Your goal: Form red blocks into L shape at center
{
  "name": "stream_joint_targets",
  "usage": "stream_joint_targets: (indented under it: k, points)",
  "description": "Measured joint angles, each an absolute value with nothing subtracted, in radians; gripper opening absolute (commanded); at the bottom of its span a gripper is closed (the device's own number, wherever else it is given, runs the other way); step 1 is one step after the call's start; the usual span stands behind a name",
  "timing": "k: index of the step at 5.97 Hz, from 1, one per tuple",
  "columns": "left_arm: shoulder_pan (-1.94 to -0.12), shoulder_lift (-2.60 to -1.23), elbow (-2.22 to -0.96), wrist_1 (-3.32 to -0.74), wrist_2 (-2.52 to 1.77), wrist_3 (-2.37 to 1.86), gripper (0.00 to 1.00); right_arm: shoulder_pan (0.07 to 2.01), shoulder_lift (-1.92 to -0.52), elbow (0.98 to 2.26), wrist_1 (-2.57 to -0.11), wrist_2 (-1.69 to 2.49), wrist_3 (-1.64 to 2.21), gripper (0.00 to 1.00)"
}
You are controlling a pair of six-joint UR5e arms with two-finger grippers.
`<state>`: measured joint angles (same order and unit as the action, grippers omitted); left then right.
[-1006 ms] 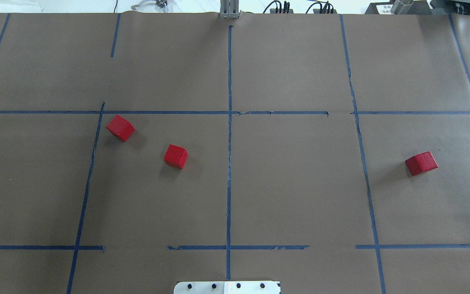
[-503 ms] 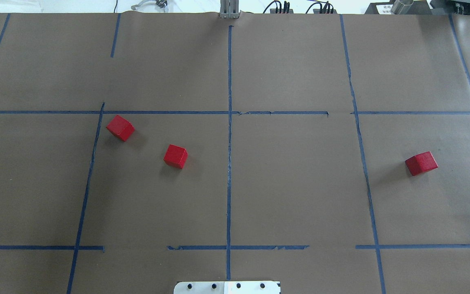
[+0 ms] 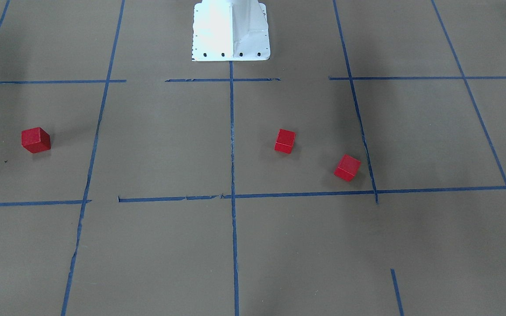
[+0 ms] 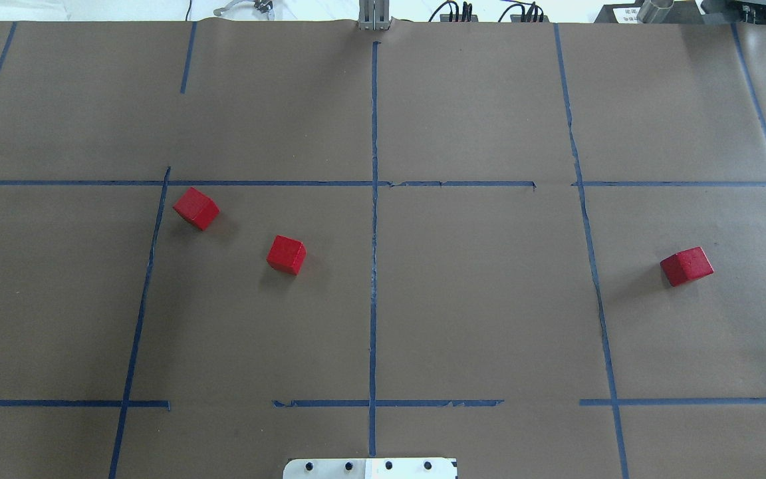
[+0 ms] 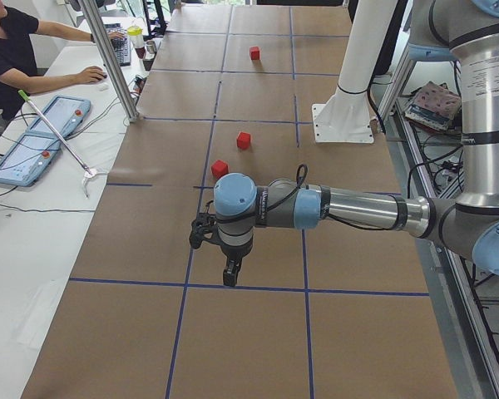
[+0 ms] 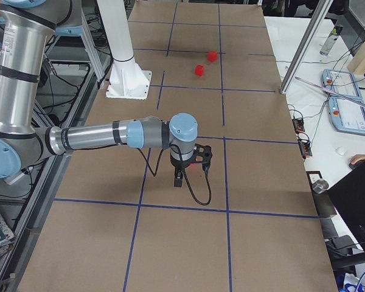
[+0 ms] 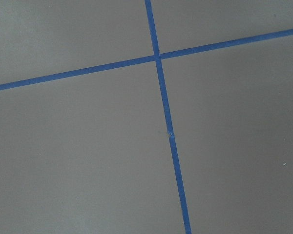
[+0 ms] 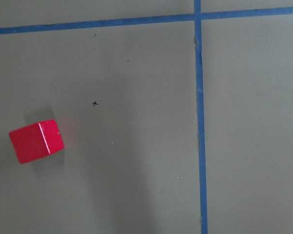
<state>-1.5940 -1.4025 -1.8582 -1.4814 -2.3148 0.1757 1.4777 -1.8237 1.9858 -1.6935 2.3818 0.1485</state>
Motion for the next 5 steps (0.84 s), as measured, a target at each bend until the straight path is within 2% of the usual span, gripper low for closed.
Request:
stream_joint_targets:
  k: [5]
  points:
    - [-1.594,-1.399,-1.871,-1.480,-2.315,0.173,1.00,1.422,-1.783,1.993,-1.639,2.379,0.153,1.00]
